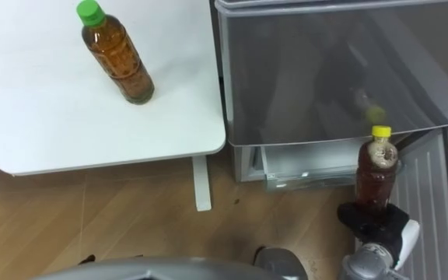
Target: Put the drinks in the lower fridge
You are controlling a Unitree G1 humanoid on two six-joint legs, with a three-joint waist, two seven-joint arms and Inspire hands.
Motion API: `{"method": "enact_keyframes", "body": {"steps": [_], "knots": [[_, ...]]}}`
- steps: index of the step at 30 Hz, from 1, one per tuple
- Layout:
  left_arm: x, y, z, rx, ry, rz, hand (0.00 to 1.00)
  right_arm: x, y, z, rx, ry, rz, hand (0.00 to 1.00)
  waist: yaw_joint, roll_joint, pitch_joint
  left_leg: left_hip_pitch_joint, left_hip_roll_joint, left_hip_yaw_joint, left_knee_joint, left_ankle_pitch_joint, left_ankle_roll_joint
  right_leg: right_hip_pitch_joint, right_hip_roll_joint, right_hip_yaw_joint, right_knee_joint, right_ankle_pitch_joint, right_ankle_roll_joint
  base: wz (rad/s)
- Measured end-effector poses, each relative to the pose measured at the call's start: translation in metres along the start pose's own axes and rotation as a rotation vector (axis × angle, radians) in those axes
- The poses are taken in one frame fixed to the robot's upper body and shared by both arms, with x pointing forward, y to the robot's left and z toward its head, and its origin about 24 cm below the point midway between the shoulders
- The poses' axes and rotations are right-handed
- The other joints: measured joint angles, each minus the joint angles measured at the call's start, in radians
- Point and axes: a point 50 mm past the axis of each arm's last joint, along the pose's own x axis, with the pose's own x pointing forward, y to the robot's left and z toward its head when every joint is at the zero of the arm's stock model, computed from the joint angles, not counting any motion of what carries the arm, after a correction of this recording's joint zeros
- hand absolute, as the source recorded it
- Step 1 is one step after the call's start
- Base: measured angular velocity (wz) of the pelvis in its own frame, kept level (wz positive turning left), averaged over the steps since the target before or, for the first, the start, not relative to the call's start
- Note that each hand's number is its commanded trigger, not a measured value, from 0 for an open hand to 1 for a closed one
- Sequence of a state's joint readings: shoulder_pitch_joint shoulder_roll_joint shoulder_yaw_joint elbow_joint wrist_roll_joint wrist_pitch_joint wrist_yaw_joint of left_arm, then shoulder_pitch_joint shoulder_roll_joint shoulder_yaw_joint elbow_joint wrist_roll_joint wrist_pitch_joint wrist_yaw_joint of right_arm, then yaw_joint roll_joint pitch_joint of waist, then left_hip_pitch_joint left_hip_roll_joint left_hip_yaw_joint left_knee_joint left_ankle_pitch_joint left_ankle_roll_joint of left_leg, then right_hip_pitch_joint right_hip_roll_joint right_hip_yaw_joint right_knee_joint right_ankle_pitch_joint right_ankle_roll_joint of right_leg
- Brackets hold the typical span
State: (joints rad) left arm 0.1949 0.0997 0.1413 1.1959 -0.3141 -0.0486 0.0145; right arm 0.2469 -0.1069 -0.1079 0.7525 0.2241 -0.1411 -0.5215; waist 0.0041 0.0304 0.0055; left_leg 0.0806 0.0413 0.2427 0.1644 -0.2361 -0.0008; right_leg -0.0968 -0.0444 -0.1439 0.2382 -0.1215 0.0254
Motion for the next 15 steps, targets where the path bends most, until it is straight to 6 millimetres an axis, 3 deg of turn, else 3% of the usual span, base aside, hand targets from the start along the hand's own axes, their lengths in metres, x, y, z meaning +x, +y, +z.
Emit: {"method": "enact_keyframes", "body": {"steps": [6, 15], "knots": [[0.000, 0.001, -0.001, 0.002, 0.001, 0.002, 0.00, 0.002, 0.004, -0.013, 0.085, 0.135, 0.050, 1.00, 0.000, -0.002, 0.0002, 0.004, -0.001, -0.021, 0.004, 0.000, 0.000, 0.012, -0.007, -0.024, 0.009, -0.013, -0.002, 0.11], [-0.001, 0.007, -0.001, -0.026, -0.003, -0.006, 0.00, 0.006, 0.016, -0.004, 0.241, 0.192, 0.195, 1.00, 0.007, -0.019, 0.0087, 0.015, 0.001, -0.025, 0.005, 0.000, 0.000, 0.016, -0.008, -0.024, 0.027, -0.025, -0.006, 0.01]]}}
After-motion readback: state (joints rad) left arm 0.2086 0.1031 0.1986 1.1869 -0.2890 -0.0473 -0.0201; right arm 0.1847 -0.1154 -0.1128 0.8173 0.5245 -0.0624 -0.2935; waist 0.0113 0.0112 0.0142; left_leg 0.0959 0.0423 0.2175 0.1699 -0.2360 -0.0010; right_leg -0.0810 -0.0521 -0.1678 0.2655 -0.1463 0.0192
